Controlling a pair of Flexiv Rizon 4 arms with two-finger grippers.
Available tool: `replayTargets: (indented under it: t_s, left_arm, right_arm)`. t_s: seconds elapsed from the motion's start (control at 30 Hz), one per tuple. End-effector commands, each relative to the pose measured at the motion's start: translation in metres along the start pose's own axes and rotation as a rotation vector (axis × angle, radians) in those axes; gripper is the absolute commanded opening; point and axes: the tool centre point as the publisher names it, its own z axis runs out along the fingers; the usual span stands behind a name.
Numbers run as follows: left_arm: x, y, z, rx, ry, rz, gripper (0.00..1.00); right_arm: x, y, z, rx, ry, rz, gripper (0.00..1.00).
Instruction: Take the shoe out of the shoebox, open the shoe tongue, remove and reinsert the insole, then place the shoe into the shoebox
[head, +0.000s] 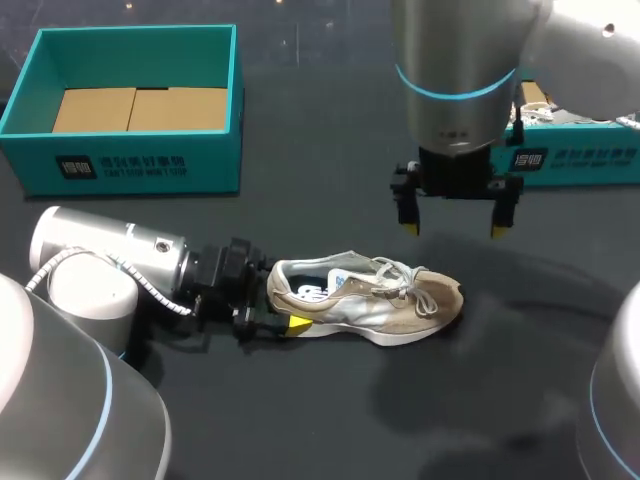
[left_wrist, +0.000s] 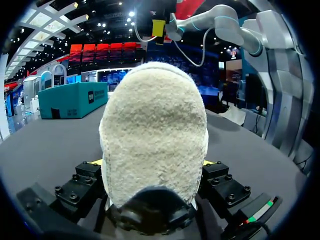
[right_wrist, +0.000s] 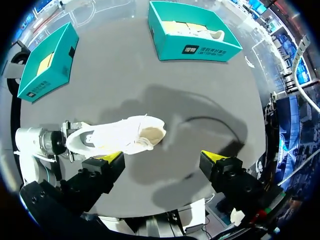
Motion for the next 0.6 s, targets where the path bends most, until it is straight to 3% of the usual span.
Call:
replayTargets:
  t_s: [0.03,0.2,0.6]
  left_arm:
    - [-0.001,0.001,0.0,-0.002,-0.001,0.0,0.0]
    - [-0.001,0.001,0.0,-0.002,-0.001,0.0,0.0]
    - [-0.001,0.001,0.0,-0.002,-0.001,0.0,0.0]
  right_arm:
    - [0.049,-0.009,0.01,0.03,-0.082,0.003,1.0]
    - [0.063,-0.034,0.015,0.051,0.027,0.013,1.0]
    - [0.063,-0.034,0.015,0.051,0.027,0.013,1.0]
